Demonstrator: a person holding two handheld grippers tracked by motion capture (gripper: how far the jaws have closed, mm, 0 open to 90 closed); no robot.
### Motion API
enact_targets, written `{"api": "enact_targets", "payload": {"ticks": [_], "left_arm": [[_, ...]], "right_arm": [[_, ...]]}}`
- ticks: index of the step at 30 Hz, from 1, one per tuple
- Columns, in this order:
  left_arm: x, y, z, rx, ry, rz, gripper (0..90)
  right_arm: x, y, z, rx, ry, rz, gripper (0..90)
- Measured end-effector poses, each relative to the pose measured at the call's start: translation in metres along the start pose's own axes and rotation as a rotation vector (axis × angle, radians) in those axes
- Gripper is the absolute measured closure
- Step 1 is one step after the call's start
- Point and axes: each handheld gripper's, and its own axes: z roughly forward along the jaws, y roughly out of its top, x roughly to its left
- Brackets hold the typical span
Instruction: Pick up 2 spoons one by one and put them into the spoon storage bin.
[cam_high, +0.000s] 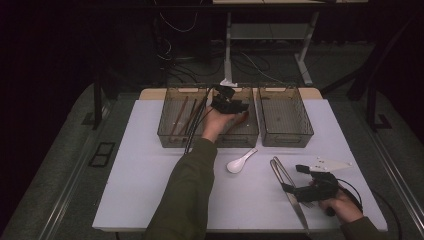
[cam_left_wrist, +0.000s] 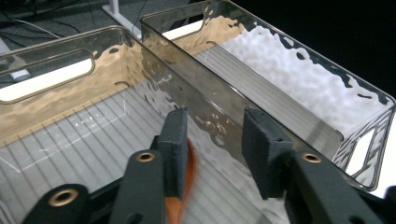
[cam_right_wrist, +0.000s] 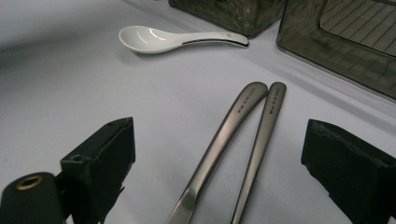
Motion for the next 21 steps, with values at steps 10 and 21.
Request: {"api": "enact_targets", "payload": {"ticks": [10, 21], "left_arm": [[-0.010, -0.004, -0.019, 0.012, -0.018, 0.058, 42.8], [-0.030, -0.013, -0.048, 0.006, -0.051, 0.101, 31.5]], "right_arm": [[0.000, 0.000, 0.001, 0.007, -0.001, -0.006, 9.7], [0.000, 0.000, 0.002, 0.012, -0.006, -0.001, 9.7]]}}
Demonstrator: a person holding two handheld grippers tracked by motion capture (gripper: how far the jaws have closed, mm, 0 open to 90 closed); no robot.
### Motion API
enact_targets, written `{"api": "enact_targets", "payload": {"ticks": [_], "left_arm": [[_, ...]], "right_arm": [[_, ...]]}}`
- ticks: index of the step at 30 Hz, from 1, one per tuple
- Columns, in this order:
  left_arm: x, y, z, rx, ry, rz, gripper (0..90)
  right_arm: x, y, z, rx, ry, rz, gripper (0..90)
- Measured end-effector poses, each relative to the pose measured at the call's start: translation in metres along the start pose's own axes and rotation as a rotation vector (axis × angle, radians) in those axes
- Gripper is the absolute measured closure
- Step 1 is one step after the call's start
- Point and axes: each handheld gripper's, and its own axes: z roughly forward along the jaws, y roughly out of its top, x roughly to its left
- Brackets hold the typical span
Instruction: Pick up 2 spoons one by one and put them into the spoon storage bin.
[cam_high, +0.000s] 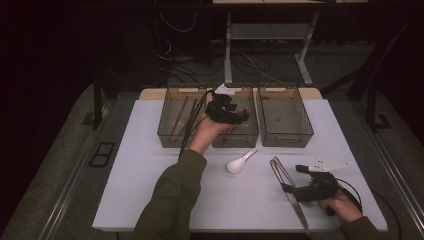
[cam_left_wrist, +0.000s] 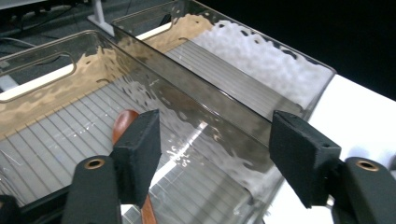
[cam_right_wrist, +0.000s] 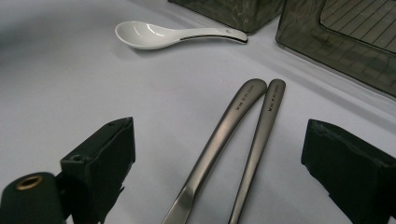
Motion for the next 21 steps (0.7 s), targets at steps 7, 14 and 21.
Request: {"api": "enact_targets", "payload": {"ticks": [7, 14, 21], "left_arm": [[-0.013, -0.011, -0.012, 0.013, -0.007, 0.025, 24.9], [-0.022, -0.026, -0.023, 0.037, -0.016, 0.051, 22.2], [-0.029, -0.046, -0.035, 0.036, -0.024, 0.059, 20.8]], "right_arm": [[0.000, 0.000, 0.000, -0.001, -0.003, -0.002, 9.8], [0.000, 0.000, 0.000, -0.003, -0.003, -0.001, 9.8], [0.000, 0.000, 0.000, 0.000, -0.005, -0.002, 9.8]]}}
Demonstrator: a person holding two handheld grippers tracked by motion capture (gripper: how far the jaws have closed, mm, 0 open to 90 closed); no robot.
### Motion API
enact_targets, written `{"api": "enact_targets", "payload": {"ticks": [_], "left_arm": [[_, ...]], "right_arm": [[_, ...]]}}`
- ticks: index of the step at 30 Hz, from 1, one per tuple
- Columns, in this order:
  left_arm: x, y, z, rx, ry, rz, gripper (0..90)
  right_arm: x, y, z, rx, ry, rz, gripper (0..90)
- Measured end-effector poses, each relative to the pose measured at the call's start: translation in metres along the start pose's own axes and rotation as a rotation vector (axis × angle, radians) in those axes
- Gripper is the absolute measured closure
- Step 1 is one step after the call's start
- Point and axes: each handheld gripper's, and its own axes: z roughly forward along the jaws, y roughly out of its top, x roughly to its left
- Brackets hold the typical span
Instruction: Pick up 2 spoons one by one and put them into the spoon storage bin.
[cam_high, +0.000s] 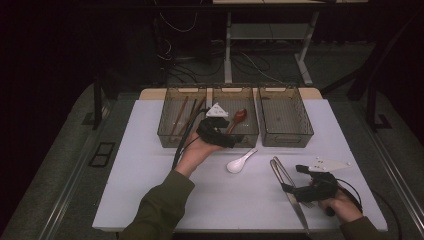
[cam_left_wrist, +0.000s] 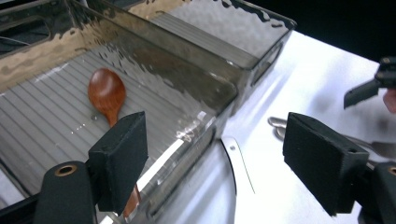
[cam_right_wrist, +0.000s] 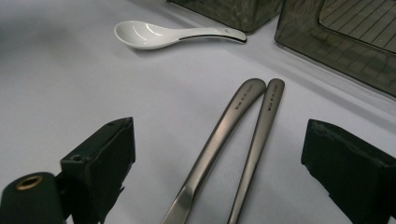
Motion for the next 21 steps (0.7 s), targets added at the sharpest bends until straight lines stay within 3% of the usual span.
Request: {"api": "enact_targets", "payload": {"ticks": [13, 21], "left_arm": [[-0.020, -0.039, -0.009, -0.001, 0.023, 0.013, 18.3], [-0.022, -0.058, -0.008, -0.005, 0.053, 0.002, 18.3]], "right_arm": [[0.000, 0.000, 0.000, 0.002, -0.003, 0.001, 9.8], [0.001, 0.000, -0.001, 0.001, -0.007, -0.005, 9.8]]}}
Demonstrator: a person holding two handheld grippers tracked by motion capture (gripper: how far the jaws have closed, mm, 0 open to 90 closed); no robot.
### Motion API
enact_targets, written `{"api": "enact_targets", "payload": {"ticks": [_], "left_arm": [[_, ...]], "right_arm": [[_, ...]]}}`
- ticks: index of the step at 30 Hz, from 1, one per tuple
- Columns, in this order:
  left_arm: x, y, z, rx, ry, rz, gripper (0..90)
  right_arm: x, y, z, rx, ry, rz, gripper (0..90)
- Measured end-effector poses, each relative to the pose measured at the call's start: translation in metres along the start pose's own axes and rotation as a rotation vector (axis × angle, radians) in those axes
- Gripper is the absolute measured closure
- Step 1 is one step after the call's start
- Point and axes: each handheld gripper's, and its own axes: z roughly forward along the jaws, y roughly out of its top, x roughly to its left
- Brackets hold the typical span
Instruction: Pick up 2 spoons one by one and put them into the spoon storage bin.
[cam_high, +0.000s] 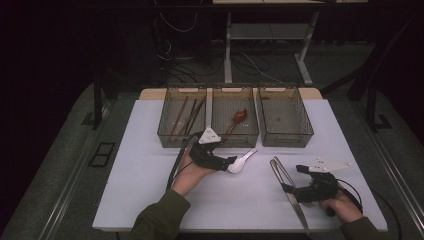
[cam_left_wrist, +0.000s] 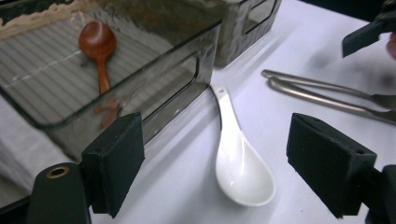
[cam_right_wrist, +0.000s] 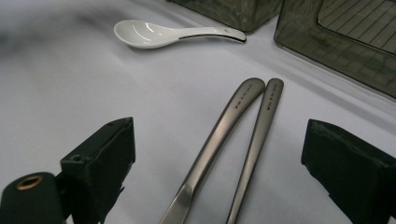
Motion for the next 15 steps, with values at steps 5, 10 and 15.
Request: {"api": "enact_targets", "payload": {"ticks": [5, 10, 15], "left_arm": [[0.000, -0.006, 0.007, 0.020, -0.004, -0.016, 18.3], [-0.001, -0.010, 0.015, 0.032, -0.011, -0.033, 18.7], [-0.004, -0.013, 0.022, 0.061, -0.009, -0.028, 20.4]], "right_arm": [[0.000, 0.000, 0.000, 0.001, 0.001, -0.003, 9.8], [0.000, 0.000, 0.001, 0.003, 0.001, -0.008, 9.8], [0.000, 0.000, 0.001, 0.003, 0.002, -0.009, 9.8]]}}
